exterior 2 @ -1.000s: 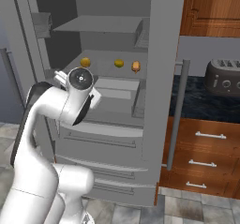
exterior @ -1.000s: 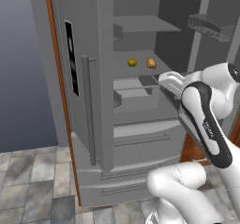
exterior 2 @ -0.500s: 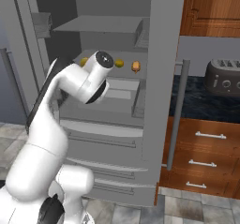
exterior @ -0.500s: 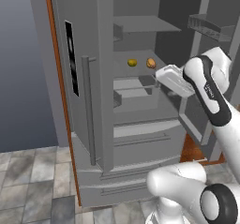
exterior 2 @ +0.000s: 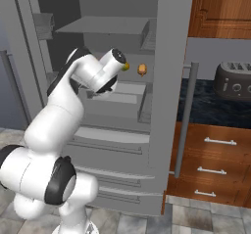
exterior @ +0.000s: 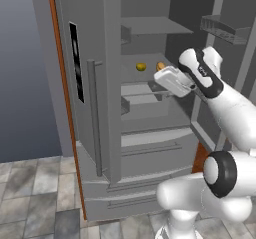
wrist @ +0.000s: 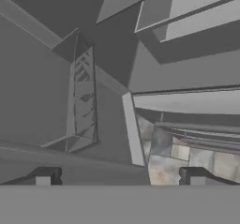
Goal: Open the fridge, remove the orange, squash, and chicken drumstick, and place them on any counter.
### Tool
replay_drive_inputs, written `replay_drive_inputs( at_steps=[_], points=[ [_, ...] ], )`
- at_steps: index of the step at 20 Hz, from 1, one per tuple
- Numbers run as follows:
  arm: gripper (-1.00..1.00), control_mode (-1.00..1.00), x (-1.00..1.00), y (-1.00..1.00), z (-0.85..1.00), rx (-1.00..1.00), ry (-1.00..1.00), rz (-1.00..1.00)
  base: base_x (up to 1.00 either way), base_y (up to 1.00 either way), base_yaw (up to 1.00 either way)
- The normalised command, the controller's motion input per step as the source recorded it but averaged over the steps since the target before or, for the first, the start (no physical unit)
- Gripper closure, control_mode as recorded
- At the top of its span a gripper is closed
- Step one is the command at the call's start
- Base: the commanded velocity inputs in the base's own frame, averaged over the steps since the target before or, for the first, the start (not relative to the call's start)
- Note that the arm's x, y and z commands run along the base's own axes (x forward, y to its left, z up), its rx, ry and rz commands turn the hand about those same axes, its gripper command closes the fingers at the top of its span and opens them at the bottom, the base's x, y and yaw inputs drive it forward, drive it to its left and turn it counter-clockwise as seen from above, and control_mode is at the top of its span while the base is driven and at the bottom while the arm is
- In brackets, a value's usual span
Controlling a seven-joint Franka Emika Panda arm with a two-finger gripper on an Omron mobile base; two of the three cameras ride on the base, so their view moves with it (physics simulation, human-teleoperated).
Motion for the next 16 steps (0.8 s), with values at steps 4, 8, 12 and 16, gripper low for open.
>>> replay_drive_inputs(
  at_steps=[4, 8, 12, 16],
  points=[
    [-1.0, -1.0, 0.54, 0.35, -0.3, 0.0, -0.02, 0.13, 0.0, 0.0, 0.0],
    [-1.0, -1.0, 0.48, 0.23, 0.01, 0.03, 0.0, 0.16, 0.0, 0.0, 0.0],
    [-1.0, -1.0, 0.39, 0.26, 0.03, 0.03, -0.09, 0.16, 0.0, 0.0, 0.0],
    [-1.0, -1.0, 0.22, 0.28, 0.0, 0.0, -0.16, 0.17, 0.0, 0.0, 0.0]
  ],
)
